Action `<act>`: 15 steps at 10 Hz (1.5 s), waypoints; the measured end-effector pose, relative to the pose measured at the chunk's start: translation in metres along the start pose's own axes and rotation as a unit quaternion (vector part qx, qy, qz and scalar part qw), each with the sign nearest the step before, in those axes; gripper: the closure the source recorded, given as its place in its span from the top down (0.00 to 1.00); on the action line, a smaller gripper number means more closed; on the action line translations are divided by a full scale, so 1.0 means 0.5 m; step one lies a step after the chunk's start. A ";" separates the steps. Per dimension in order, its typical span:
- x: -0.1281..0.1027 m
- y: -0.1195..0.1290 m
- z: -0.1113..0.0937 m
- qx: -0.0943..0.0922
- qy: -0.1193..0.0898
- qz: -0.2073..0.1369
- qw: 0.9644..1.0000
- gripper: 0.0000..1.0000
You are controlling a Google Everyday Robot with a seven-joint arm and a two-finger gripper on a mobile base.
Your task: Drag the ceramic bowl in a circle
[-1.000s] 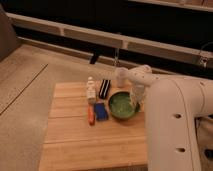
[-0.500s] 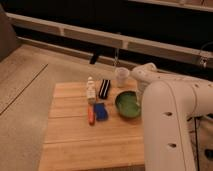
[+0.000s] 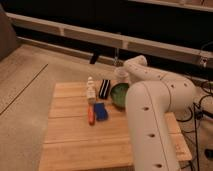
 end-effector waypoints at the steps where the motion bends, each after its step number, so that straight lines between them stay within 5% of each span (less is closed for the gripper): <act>1: 0.007 0.019 0.001 -0.005 0.005 -0.005 1.000 0.00; 5: 0.088 0.085 -0.006 -0.030 0.023 -0.030 0.999 0.00; 8: 0.184 0.110 -0.020 -0.029 0.036 -0.069 0.997 0.00; 11: 0.226 0.042 -0.024 0.012 0.033 -0.059 0.998 0.00; 13: 0.212 -0.039 -0.022 0.052 0.026 -0.016 0.998 0.00; 15: 0.188 -0.078 -0.015 0.068 0.023 0.010 0.997 0.00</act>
